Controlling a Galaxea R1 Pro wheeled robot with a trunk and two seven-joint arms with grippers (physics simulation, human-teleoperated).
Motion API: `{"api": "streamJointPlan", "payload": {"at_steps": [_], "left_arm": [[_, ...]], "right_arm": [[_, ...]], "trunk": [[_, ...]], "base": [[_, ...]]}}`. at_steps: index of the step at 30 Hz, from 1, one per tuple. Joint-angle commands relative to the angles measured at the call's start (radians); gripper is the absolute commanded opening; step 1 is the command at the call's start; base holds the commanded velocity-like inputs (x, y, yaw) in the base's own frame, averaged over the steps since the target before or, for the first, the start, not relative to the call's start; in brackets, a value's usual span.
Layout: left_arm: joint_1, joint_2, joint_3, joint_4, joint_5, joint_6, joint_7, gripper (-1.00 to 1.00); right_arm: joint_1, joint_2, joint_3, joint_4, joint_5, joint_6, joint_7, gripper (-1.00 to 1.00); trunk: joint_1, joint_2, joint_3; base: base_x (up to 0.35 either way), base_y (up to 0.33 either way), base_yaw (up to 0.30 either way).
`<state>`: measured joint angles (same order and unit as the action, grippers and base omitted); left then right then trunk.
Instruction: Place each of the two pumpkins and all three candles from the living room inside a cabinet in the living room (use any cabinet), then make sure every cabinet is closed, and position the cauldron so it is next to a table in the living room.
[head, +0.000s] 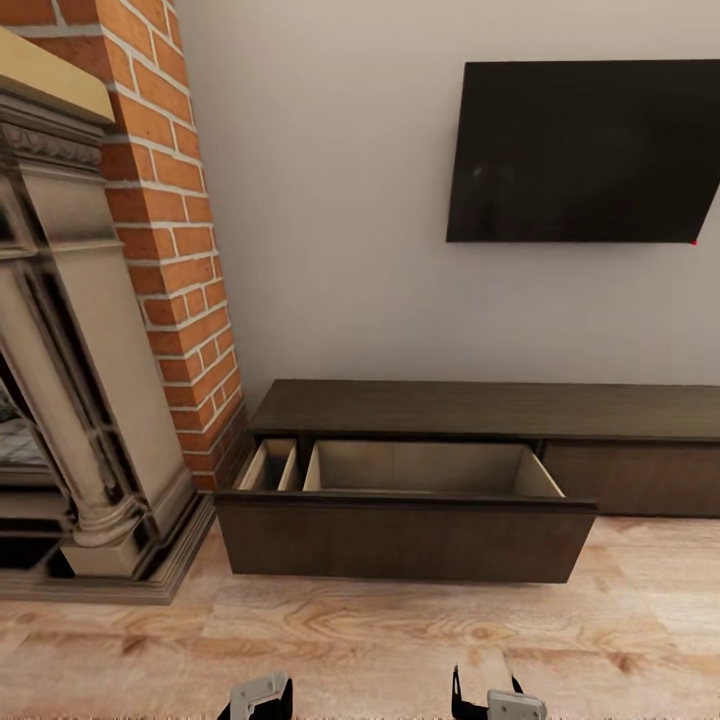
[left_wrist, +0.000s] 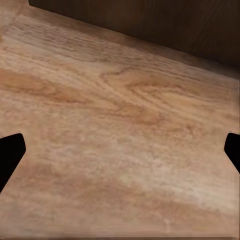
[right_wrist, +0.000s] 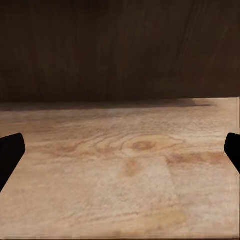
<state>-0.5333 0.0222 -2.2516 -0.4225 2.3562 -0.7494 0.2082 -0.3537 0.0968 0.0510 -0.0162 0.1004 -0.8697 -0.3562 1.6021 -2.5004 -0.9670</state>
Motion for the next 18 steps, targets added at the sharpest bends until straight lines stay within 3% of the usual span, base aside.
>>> {"api": "streamJointPlan", "payload": {"at_steps": [1,5,6,9,10,11,12,15,18], "left_arm": [[-0.002,0.000,-0.008,-0.003,0.000,-0.005,0.008,1.00],[-0.002,-0.001,-0.007,0.000,0.000,-0.004,0.012,1.00],[-0.002,-0.003,-0.008,0.001,0.000,-0.003,0.052,1.00],[-0.002,-0.004,-0.008,0.003,0.000,0.011,0.053,1.00],[-0.002,-0.041,-0.002,0.127,0.000,0.202,0.054,1.00],[-0.002,-0.054,0.000,0.164,0.000,0.233,0.054,1.00],[-0.002,-0.096,0.006,0.254,0.000,0.330,0.054,1.00],[-0.002,-0.156,0.008,0.346,0.000,0.414,0.053,1.00],[-0.001,-0.185,0.009,0.379,0.000,0.467,0.052,1.00]], "right_arm": [[-0.001,0.000,0.004,0.001,0.008,-0.001,-0.010,1.00],[-0.001,0.002,0.004,0.001,0.008,-0.002,-0.010,1.00],[-0.001,0.002,0.004,0.001,0.009,-0.003,-0.010,1.00],[-0.001,0.002,0.004,0.001,0.009,-0.003,-0.010,1.00],[-0.001,0.003,0.010,-0.003,0.010,-0.002,-0.010,1.00],[-0.001,0.003,0.010,-0.007,0.010,-0.002,-0.011,1.00],[-0.003,0.004,0.009,-0.044,0.007,0.013,-0.013,1.00],[-0.006,0.005,0.008,-0.137,0.004,0.115,-0.013,1.00],[-0.008,0.006,0.007,-0.207,0.003,0.234,-0.012,1.00]], "trunk": [[0.000,-0.001,-0.005],[0.002,-0.002,-0.020],[0.002,-0.002,-0.024],[0.004,-0.003,-0.036],[0.004,-0.003,-0.040],[0.005,-0.003,-0.044],[0.005,-0.003,-0.048],[0.006,-0.004,-0.059],[0.008,-0.005,-0.071]], "base": [[0.000,0.000,0.000],[0.000,0.000,0.000],[0.000,0.000,0.000],[0.000,0.000,0.000],[0.000,0.000,0.000],[0.000,0.000,0.000],[0.000,0.000,0.000],[0.000,0.000,0.000],[0.000,0.000,0.000]]}}
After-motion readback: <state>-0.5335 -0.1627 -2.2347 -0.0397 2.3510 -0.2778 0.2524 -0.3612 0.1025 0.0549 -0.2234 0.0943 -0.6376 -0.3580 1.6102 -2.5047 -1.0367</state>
